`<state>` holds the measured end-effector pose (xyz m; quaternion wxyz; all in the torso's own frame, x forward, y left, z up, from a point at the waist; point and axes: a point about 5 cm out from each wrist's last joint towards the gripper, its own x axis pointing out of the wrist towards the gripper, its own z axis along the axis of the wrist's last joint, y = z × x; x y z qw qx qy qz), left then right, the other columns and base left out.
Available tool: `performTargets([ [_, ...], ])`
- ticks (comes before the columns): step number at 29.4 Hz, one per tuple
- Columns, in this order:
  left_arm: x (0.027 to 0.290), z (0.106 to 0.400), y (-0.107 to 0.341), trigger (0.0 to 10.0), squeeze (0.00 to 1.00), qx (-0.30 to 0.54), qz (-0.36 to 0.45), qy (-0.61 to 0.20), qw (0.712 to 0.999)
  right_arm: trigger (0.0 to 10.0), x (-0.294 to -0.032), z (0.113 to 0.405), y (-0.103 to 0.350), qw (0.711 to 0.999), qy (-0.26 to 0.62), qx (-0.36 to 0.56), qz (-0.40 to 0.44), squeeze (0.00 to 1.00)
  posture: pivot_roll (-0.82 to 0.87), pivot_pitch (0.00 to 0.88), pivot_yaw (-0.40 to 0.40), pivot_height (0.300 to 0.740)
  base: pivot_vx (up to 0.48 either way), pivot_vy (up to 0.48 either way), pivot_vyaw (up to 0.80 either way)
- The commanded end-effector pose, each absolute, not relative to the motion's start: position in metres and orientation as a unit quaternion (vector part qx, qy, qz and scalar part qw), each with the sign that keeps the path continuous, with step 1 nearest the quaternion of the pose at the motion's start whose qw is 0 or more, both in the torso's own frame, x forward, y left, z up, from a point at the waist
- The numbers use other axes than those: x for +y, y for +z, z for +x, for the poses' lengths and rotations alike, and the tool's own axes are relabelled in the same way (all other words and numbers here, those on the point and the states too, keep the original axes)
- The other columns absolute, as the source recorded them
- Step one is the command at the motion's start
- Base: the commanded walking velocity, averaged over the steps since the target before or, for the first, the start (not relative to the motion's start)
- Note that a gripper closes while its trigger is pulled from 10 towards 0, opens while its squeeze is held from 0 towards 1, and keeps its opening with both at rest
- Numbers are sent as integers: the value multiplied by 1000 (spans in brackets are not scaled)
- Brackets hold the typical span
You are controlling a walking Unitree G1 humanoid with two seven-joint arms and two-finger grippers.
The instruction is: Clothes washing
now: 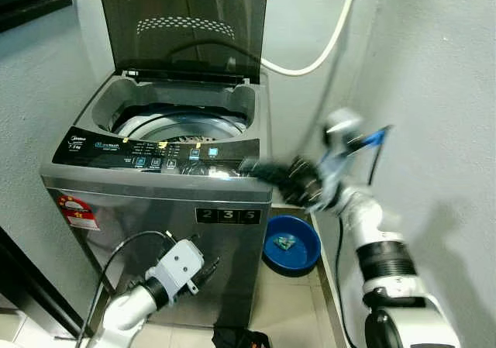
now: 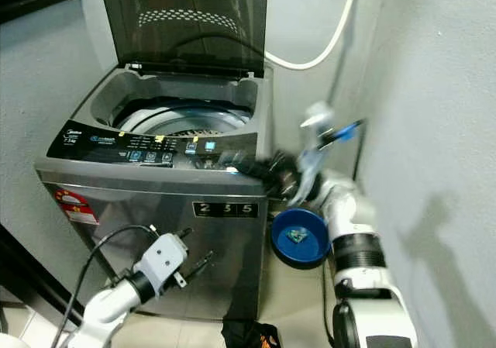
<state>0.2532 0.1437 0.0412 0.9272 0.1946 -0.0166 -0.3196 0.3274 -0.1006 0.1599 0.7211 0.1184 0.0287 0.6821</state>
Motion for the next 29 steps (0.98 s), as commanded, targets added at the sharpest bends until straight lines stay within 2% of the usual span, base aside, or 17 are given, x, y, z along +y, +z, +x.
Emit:
performTargets([
  [1,146,242,18,10000,0,39,183,-314,931,10000,-104,325,134,746,657,94,57,0,33,0,-69,740,0,0,0],
  [3,147,237,10,10000,0,57,181,-313,931,10000,-106,322,123,750,648,124,39,0,33,0,-69,740,0,0,0],
  [6,153,210,-24,10000,0,138,187,-309,922,10000,-115,305,91,736,644,209,-11,0,30,0,-59,740,0,0,0],
  [9,157,201,-33,10000,0,167,179,-301,922,10000,-118,301,82,731,641,232,-28,0,29,0,-51,740,0,0,0],
  [12,170,177,-55,10000,0,246,152,-265,920,10000,-125,294,56,733,609,293,-72,0,27,0,-45,740,0,0,0],
  [13,174,169,-62,10000,0,273,141,-251,918,10000,-128,291,45,730,599,316,-93,325,27,0,-45,740,0,0,0],
  [15,174,169,-62,10000,0,273,141,-251,918,10000,-128,291,45,730,599,316,-93,325,27,0,-45,740,0,0,0],
  [16,178,162,-68,10000,0,299,129,-233,916,10000,-132,287,32,733,578,341,-114,325,26,0,-43,740,0,0,0],
  [17,181,151,-77,10000,0,334,106,-204,914,10000,-139,280,12,743,531,378,-151,1000,22,0,-46,740,0,0,0],
  [21,183,130,-91,10000,0,397,63,-149,904,10000,-157,261,-22,753,439,435,-224,1000,23,0,-49,740,0,0,0],
  [26,186,115,-100,10000,0,439,39,-101,892,10000,-166,249,-37,773,378,455,-229,1000,18,0,-51,740,0,0,0],
  [28,190,103,-105,10000,0,473,13,-57,879,10000,-178,241,-47,799,298,467,-236,1000,17,0,-52,740,0,0,0],
  [29,190,103,-105,10000,0,473,13,-57,879,10000,-178,241,-47,799,298,467,-236,1000,17,0,-52,740,0,0,0],
])
